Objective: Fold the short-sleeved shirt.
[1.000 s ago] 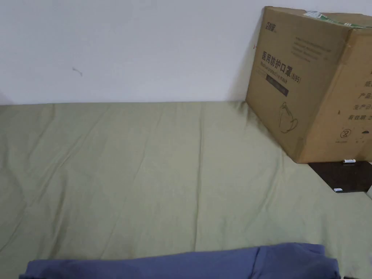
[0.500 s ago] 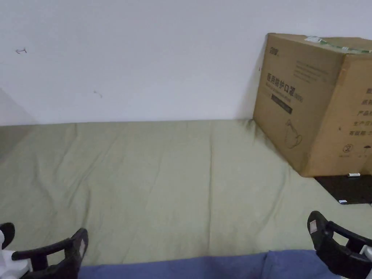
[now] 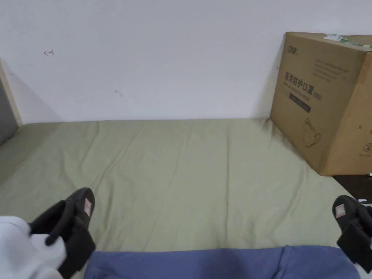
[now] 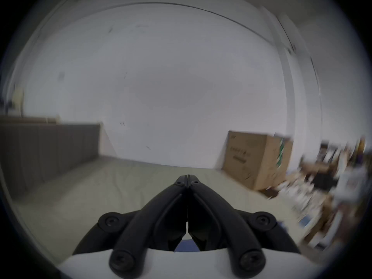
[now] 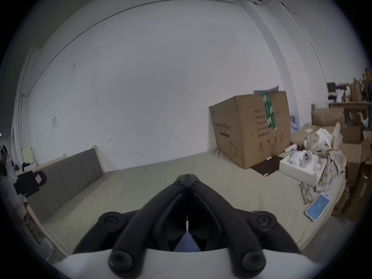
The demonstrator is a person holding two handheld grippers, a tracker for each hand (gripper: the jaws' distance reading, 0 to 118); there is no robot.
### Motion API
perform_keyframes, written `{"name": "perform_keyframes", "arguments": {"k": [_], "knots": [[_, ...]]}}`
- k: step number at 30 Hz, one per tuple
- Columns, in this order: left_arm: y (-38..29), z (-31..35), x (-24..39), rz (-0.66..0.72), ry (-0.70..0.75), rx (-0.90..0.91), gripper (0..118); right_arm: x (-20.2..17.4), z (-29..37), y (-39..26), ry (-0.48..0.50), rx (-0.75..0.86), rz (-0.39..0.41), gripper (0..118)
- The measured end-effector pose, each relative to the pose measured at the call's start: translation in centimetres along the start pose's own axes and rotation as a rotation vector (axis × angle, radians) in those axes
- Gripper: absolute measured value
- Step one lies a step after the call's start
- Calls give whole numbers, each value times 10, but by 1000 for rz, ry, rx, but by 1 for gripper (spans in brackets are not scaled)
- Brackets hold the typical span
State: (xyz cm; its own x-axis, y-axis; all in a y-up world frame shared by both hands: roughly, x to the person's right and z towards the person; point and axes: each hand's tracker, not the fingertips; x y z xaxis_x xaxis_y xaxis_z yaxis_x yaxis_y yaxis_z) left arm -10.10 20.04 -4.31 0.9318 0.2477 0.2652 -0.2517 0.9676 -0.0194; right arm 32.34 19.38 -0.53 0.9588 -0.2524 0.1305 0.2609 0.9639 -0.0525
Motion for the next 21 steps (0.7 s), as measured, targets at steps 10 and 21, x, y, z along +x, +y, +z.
{"name": "perform_keyframes", "arguments": {"k": [10,21], "knots": [[-77,-83,-208,572,-127,-747,54,-8,-14,-12,-3,-120,51,0],[-214,-124,-235,919,-219,-885,118,-37,-41,-37,38,-250,138,0]]}}
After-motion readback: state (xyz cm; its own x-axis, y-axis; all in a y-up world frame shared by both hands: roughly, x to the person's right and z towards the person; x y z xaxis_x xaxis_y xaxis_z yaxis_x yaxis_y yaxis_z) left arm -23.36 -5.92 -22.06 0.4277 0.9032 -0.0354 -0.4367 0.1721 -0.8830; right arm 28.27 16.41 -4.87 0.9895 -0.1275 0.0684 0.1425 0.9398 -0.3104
